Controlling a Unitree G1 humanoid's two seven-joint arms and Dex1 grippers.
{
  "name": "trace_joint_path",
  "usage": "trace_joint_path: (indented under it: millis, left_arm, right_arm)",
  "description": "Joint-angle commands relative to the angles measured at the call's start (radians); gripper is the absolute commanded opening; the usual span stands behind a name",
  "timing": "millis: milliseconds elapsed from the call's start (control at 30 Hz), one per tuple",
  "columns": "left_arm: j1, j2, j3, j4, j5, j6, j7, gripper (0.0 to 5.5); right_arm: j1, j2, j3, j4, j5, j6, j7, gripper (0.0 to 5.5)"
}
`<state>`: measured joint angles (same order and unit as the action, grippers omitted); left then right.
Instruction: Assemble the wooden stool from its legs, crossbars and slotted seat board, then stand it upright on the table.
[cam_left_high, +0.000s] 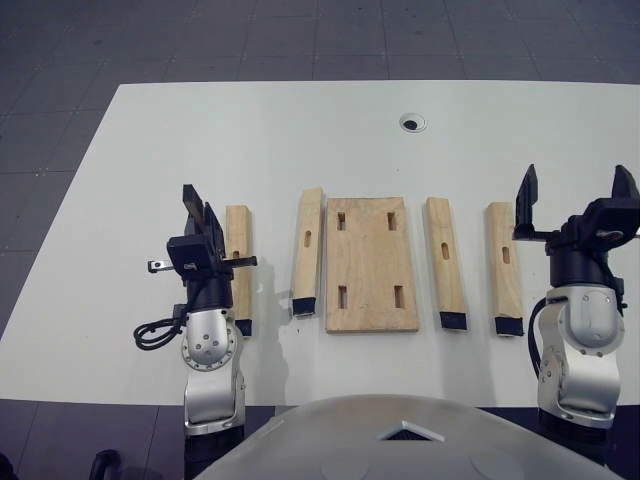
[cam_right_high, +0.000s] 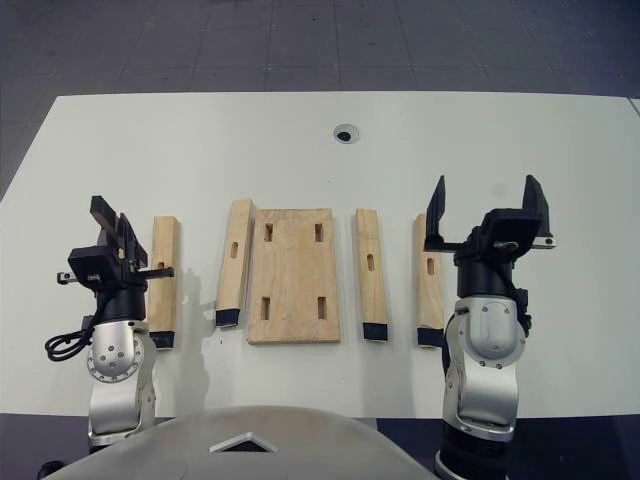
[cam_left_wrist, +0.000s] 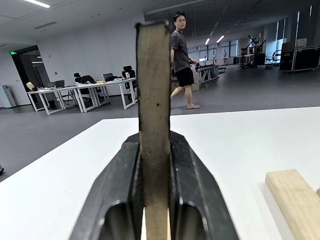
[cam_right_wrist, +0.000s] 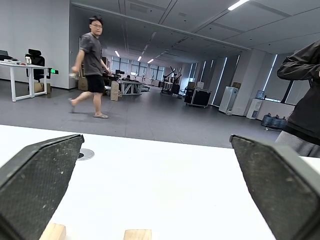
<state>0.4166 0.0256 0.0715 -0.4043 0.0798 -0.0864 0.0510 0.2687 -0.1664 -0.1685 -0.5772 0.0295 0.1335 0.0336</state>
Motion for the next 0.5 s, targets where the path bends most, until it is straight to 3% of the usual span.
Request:
trace_joint_path:
  millis: [33, 500]
  left_arm:
    - [0.009, 0.001, -0.011, 0.025, -0.038, 0.036, -0.033, 0.42]
    - [-0.002, 0.006, 0.006, 0.09, -0.057, 0.05, -0.042, 0.42]
  right_arm:
    - [-0.003, 0.006, 0.004, -0.006, -0.005, 0.012, 0.001, 5.4]
    - [-0.005, 0.006, 0.001, -0.001, -0.004, 0.009, 0.002, 5.4]
